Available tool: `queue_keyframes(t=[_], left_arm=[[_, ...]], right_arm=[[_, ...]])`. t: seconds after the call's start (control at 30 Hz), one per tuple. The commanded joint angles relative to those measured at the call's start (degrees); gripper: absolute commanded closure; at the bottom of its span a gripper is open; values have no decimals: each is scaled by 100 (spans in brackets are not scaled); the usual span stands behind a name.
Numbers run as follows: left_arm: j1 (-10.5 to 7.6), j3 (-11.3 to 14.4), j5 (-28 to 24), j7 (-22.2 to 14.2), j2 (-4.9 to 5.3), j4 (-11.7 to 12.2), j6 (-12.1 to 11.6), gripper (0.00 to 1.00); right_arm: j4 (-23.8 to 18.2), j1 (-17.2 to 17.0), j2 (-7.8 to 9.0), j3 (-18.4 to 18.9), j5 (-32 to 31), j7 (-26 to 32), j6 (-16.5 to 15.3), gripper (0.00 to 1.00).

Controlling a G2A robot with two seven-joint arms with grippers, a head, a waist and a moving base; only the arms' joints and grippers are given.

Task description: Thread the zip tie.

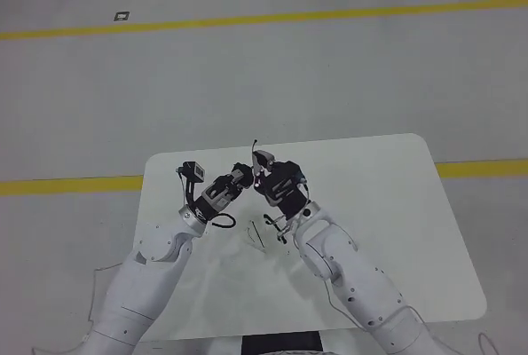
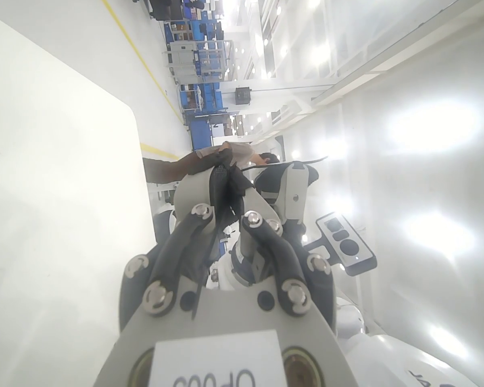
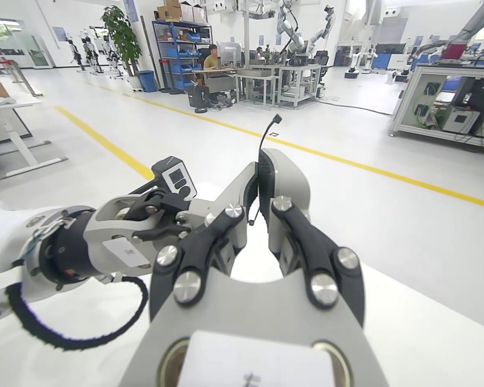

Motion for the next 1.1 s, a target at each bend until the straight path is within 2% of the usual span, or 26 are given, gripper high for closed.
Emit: queue_keyframes(t=[0.0,1.07], left_arm=[[0,0,0,0,0,0,0,100],[0,0,0,0,0,0,0,100]], right_arm=[[-10,-9,-2,-6,-11,9,-7,100],[151,18,-77,-27,-123,-122,126,100]])
